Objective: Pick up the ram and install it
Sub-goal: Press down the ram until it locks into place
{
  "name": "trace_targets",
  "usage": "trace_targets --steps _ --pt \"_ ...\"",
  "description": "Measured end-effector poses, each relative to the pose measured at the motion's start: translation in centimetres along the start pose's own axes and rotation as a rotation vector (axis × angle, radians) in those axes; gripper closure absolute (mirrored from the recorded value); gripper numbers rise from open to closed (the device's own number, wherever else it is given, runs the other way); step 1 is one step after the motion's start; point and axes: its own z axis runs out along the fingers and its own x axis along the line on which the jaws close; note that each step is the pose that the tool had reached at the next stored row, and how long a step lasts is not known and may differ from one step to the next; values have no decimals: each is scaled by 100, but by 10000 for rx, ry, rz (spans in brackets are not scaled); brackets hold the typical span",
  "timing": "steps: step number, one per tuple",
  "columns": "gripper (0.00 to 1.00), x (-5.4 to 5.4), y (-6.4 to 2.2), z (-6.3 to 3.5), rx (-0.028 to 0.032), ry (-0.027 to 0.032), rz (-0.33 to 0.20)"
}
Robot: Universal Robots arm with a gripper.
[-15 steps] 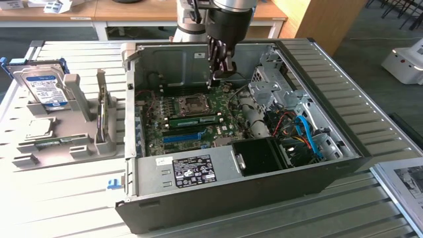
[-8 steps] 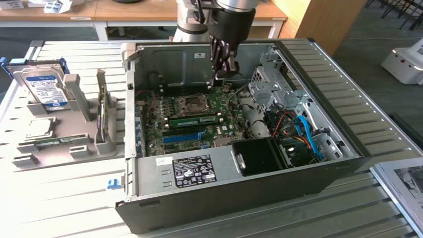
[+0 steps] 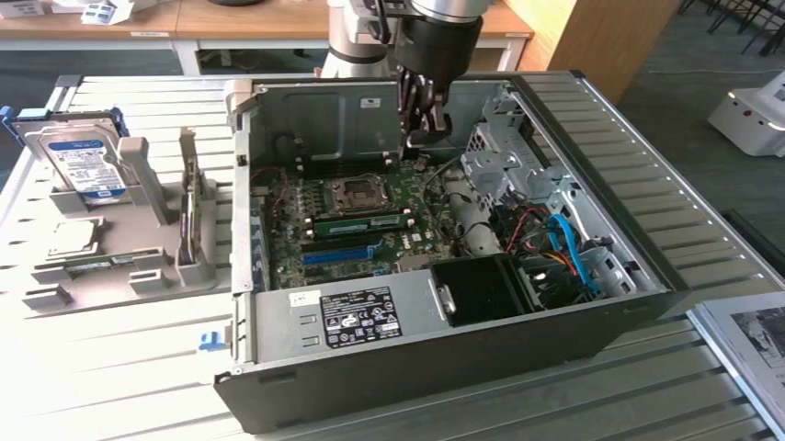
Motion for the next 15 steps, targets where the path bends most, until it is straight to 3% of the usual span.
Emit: trace_targets --steps 15 --pt "90 -1 -107 -5 0 0 1"
